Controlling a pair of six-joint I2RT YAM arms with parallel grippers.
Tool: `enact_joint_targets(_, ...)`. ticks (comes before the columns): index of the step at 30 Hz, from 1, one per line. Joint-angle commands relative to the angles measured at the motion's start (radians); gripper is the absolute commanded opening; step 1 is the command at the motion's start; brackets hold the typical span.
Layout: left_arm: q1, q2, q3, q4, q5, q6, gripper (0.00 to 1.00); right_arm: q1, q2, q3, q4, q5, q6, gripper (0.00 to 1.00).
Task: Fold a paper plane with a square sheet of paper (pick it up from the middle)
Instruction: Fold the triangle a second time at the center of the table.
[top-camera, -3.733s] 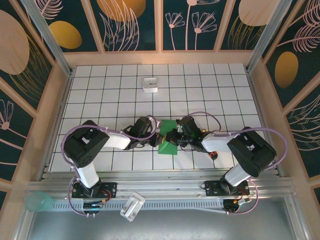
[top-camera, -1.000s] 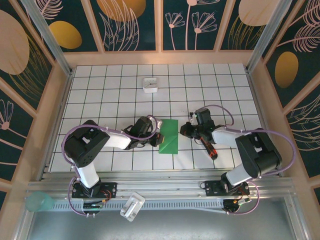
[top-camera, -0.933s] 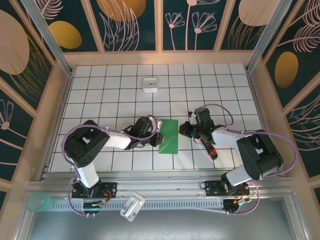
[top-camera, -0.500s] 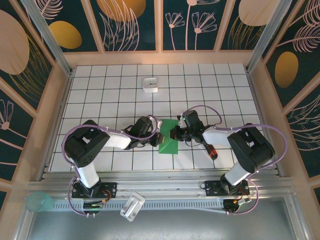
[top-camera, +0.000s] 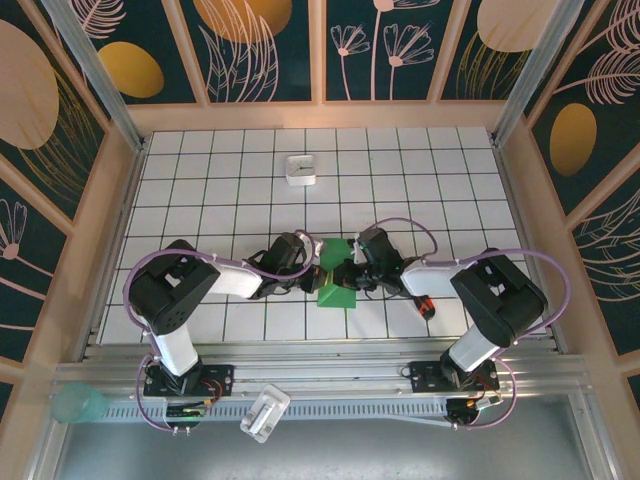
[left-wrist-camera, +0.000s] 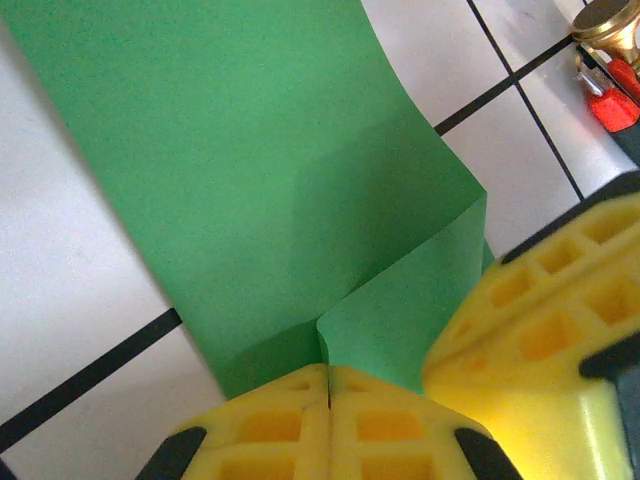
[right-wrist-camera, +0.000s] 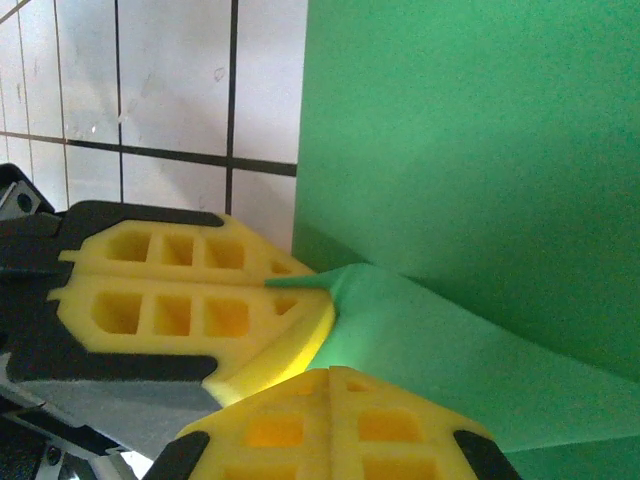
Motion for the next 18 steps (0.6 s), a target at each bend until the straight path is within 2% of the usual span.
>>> enact_joint_targets(1, 0.013, 0.101, -0.029, -0.158, -0.171, 0.025, 0.0, 0.023, 0.014, -0.013, 0.048, -0.002, 0.032, 0.0)
enact_joint_targets(7, 0.011, 0.101, -0.026, -0.162, -0.173, 0.028, 0.0, 0.052, 0.029, -0.045, 0.068, -0.003, 0.06, 0.0)
enact_joint_targets(18, 0.013, 0.103, -0.028, -0.165, -0.176, 0.028, 0.0, 0.077, 0.015, -0.081, 0.004, -0.001, 0.048, 0.0)
